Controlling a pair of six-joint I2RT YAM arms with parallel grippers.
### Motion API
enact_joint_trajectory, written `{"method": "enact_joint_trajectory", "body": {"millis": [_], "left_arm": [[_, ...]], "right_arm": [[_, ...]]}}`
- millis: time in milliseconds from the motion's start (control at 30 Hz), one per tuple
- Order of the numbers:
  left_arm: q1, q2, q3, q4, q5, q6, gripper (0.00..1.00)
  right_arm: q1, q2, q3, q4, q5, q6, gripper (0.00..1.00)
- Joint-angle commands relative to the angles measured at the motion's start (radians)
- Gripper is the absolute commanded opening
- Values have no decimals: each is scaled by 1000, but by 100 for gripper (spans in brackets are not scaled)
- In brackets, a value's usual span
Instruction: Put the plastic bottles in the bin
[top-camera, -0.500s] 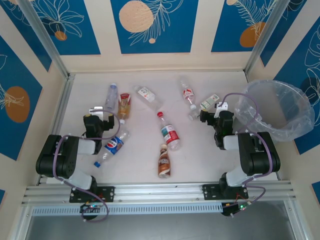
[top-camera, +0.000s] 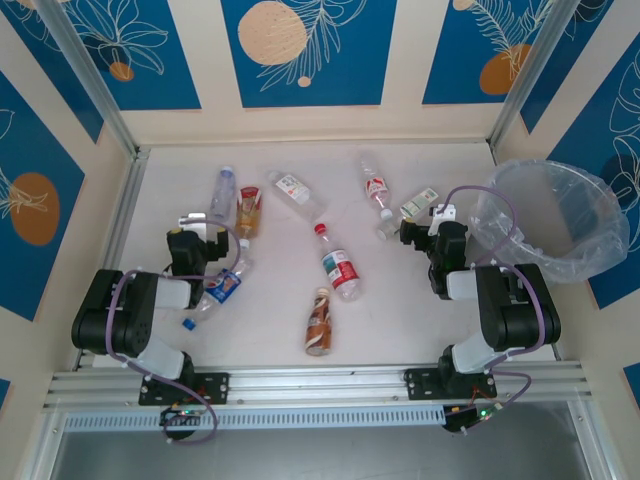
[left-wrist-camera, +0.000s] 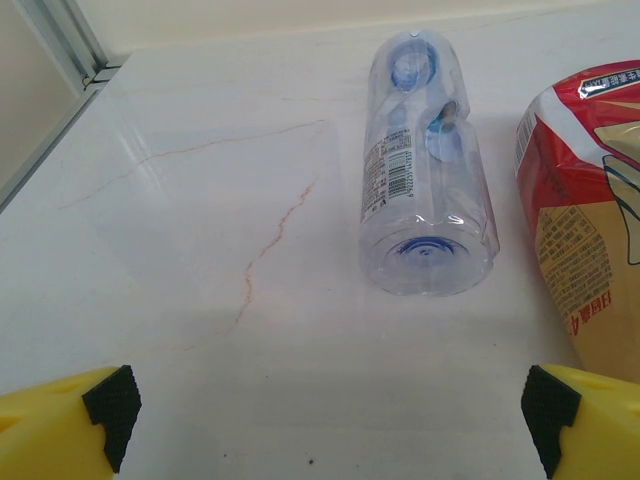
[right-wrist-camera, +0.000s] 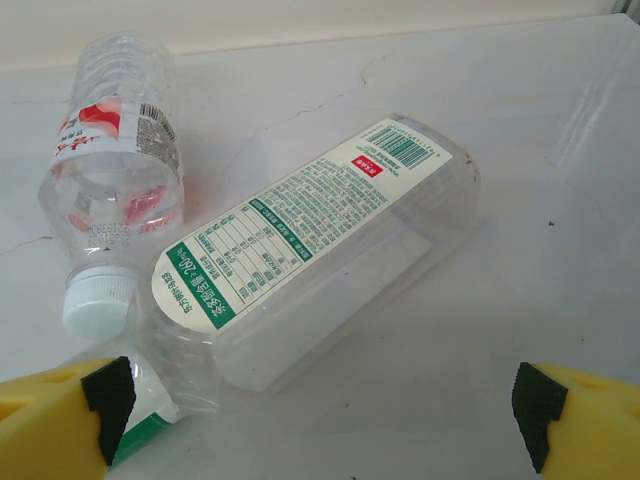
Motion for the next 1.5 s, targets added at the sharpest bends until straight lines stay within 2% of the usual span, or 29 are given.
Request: {"method": "enact_joint_trajectory", "body": {"millis": [0, 467, 767, 833, 900, 967, 1067, 1133, 1200, 1333, 1467], "left_arm": [[3, -6, 12, 6, 15, 9, 99], [3, -8, 11, 7, 14, 9, 99], [3, -35, 21, -31, 39, 20, 99], [3, -79, 47, -121, 39, 23, 99], [0, -130, 83, -236, 36, 19, 99], [-6, -182, 78, -271, 17, 8, 99], [-9, -265, 46, -302, -38, -28, 99], [-11, -331, 71, -422, -44, -65, 99], [-17, -397, 134, -618, -54, -145, 99], [-50, -502, 275, -1018, -143, -403, 99], [-81, -560, 347, -1258, -69, -575, 99]], "right_arm": [[0, -6, -10, 42, 21, 18, 99], [1, -6, -14, 49, 23, 15, 99], [23, -45, -34, 56, -41, -39, 99], [27, -89, -39, 32, -48, -48, 99], [31, -154, -6, -91, -81, -56, 99], [43, -204, 28, -209, -101, -57, 99], [77, -245, 42, -255, -84, -78, 99], [101, -277, 71, -335, -97, -81, 99], [132, -311, 119, -467, -110, -69, 99], [205, -365, 220, -716, -71, 11, 99], [230, -435, 256, -850, -80, 187, 99]]}}
